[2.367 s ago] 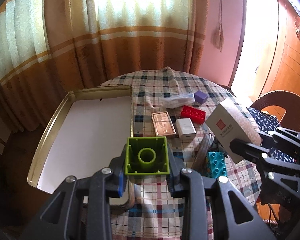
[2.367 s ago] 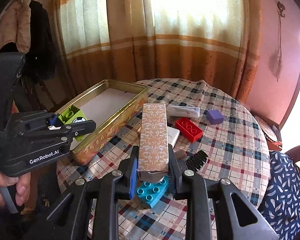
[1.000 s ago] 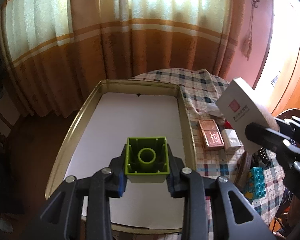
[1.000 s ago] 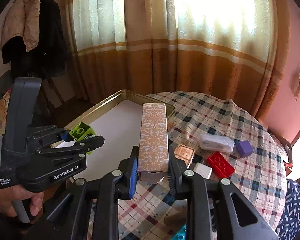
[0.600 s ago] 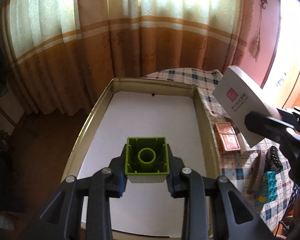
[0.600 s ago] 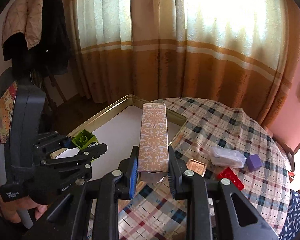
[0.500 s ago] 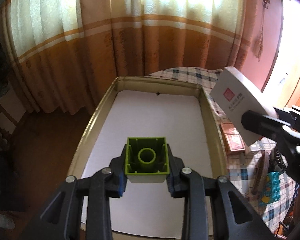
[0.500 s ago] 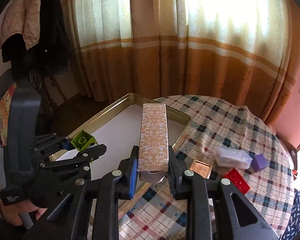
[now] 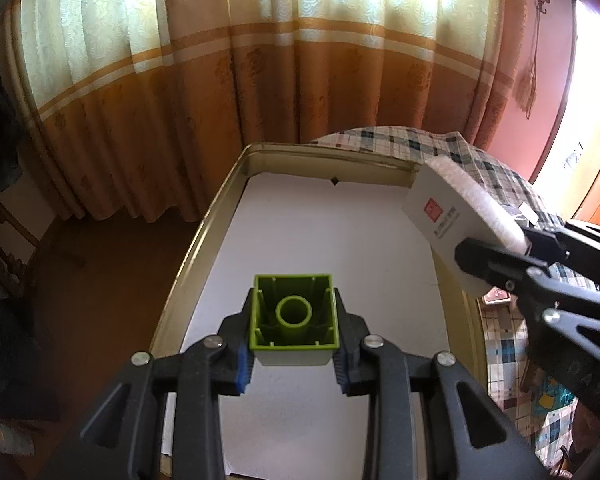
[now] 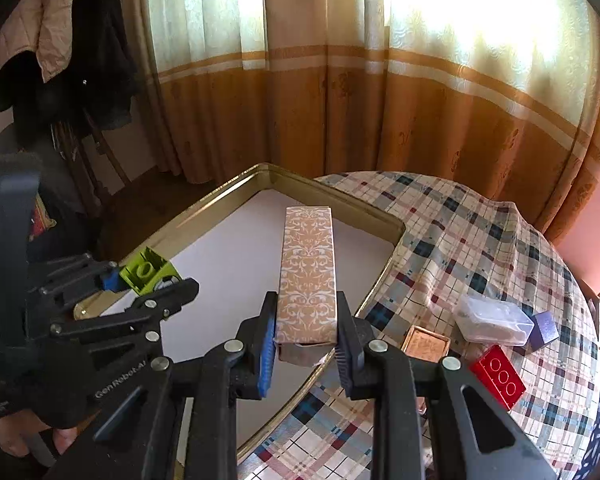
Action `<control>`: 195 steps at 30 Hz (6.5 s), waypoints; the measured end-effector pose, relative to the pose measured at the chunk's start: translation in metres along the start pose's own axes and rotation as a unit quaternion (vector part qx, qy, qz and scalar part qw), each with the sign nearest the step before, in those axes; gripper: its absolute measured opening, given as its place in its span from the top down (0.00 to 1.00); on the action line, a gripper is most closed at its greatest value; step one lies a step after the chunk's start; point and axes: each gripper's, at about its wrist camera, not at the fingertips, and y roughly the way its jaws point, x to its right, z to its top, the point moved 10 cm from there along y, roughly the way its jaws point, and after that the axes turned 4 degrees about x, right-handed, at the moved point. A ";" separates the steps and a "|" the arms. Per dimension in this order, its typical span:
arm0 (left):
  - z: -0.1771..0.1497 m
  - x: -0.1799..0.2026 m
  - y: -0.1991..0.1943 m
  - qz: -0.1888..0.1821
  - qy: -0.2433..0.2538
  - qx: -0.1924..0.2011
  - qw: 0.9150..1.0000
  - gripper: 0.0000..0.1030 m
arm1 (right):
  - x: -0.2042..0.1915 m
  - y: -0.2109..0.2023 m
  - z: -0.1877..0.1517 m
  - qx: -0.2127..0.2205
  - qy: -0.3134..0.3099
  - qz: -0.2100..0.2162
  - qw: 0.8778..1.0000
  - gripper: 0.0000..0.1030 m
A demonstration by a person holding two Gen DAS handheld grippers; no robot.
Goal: Organize rigid objects
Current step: 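Carry the green brick and patterned box with both tools over the gold tray, then open both tools to drop the green brick and patterned box into the tray, then grasp the blue Duplo brick with the left tool while the right tool grasps the black comb, then lift the blue brick and black comb and carry both toward the gold tray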
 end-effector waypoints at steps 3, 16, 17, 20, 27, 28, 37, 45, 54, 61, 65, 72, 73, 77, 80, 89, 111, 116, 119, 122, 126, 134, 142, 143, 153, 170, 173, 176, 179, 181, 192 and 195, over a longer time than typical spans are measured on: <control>-0.001 -0.001 0.004 0.002 0.000 -0.007 1.000 0.71 | 0.001 0.004 -0.002 -0.006 0.000 -0.001 1.000 0.73; -0.005 -0.005 0.012 0.001 -0.003 -0.021 1.000 0.71 | -0.016 0.021 -0.002 -0.018 -0.022 0.004 1.000 0.73; -0.004 -0.005 0.012 0.001 -0.004 -0.022 1.000 0.71 | -0.016 0.023 -0.002 -0.019 -0.022 0.004 1.000 0.73; -0.005 -0.006 0.014 -0.001 -0.004 -0.023 1.000 0.71 | -0.015 0.026 -0.004 -0.022 -0.020 0.004 1.000 0.73; -0.008 -0.004 0.016 0.000 0.000 -0.028 1.000 0.71 | -0.014 0.030 -0.008 -0.028 -0.018 0.002 0.999 0.73; -0.009 -0.005 0.017 0.000 -0.001 -0.029 1.000 0.71 | -0.014 0.032 -0.008 -0.030 -0.018 0.002 0.999 0.73; -0.010 -0.008 0.022 0.003 -0.005 -0.031 0.999 0.70 | -0.016 0.037 -0.011 -0.037 -0.025 0.000 0.999 0.73; -0.003 -0.016 0.014 0.020 -0.019 -0.015 0.999 0.40 | -0.009 0.038 -0.016 -0.035 -0.011 0.006 0.999 0.50; 0.000 -0.003 -0.007 0.014 -0.017 -0.005 1.000 0.06 | 0.000 -0.004 -0.031 -0.025 -0.002 0.013 1.000 0.41; -0.004 0.047 -0.028 -0.038 0.010 0.000 0.999 0.03 | 0.049 -0.051 -0.070 -0.022 0.029 -0.006 0.999 0.39; -0.011 0.084 -0.037 -0.070 0.030 -0.004 0.997 0.03 | 0.092 -0.080 -0.096 -0.016 0.077 -0.028 0.996 0.32; -0.029 0.140 -0.052 -0.095 0.078 0.000 0.992 0.03 | 0.154 -0.098 -0.142 -0.034 0.169 -0.058 0.983 0.29; -0.032 0.144 -0.052 -0.095 0.083 0.000 0.992 0.03 | 0.159 -0.096 -0.147 -0.036 0.176 -0.060 0.982 0.29; -0.046 0.169 -0.054 -0.106 0.105 -0.006 0.989 0.03 | 0.166 -0.093 -0.152 -0.031 0.201 -0.056 0.978 0.26; -0.052 0.182 -0.057 -0.112 0.116 -0.002 0.987 0.03 | 0.166 -0.096 -0.153 -0.027 0.201 -0.059 0.977 0.26; -0.055 0.188 -0.062 -0.115 0.117 0.000 0.986 0.03 | 0.163 -0.090 -0.143 -0.016 0.221 -0.045 0.974 0.26; -0.089 0.228 -0.060 -0.144 0.126 -0.022 0.981 0.03 | 0.168 -0.064 -0.167 -0.037 0.173 -0.071 0.982 0.62; -0.100 0.236 -0.060 -0.149 0.130 -0.027 0.980 0.12 | 0.170 -0.065 -0.165 -0.036 0.165 -0.068 0.983 0.62; -0.106 0.237 -0.054 -0.145 0.133 -0.034 0.980 0.27 | 0.169 -0.062 -0.164 -0.033 0.158 -0.065 0.985 0.62; -0.108 0.237 -0.046 -0.150 0.125 -0.044 0.980 0.37 | 0.166 -0.059 -0.165 -0.035 0.149 -0.064 0.986 0.62; -0.109 0.243 -0.038 -0.151 0.128 -0.044 0.979 0.43 | 0.168 -0.058 -0.163 -0.027 0.155 -0.061 0.986 0.62; -0.104 0.237 -0.028 -0.141 0.132 -0.029 0.981 0.70 | 0.172 -0.059 -0.163 -0.016 0.167 -0.056 0.984 0.62; -0.096 0.211 -0.028 -0.118 0.111 -0.008 0.987 0.71 | 0.153 -0.061 -0.156 -0.008 0.079 -0.110 0.991 0.71; -0.094 0.209 -0.027 -0.116 0.109 -0.006 0.987 0.71 | 0.153 -0.062 -0.155 -0.005 0.076 -0.111 0.991 0.71; -0.093 0.202 -0.024 -0.108 0.100 -0.001 0.989 0.71 | 0.153 -0.067 -0.150 0.014 0.078 -0.102 0.992 0.71; -0.088 0.199 -0.029 -0.091 0.102 0.026 0.990 0.71 | 0.153 -0.077 -0.144 0.048 0.082 -0.099 0.991 0.71; -0.087 0.198 -0.031 -0.090 0.099 0.033 0.990 0.71 | 0.152 -0.079 -0.143 0.055 0.081 -0.097 0.990 0.71; -0.084 0.197 -0.032 -0.092 0.096 0.039 0.990 0.71 | 0.150 -0.081 -0.141 0.065 0.079 -0.095 0.990 0.71; -0.083 0.195 -0.033 -0.092 0.091 0.044 0.991 0.70 | 0.149 -0.082 -0.139 0.070 0.077 -0.093 0.990 0.71; -0.081 0.193 -0.033 -0.091 0.089 0.048 0.991 0.70 | 0.148 -0.083 -0.138 0.076 0.077 -0.093 0.990 0.71; -0.076 0.188 -0.037 -0.081 0.086 0.065 0.991 0.70 | 0.146 -0.087 -0.135 0.090 0.070 -0.092 0.989 0.71; -0.075 0.188 -0.037 -0.081 0.085 0.068 0.991 0.70 | 0.145 -0.088 -0.136 0.092 0.070 -0.092 0.989 0.71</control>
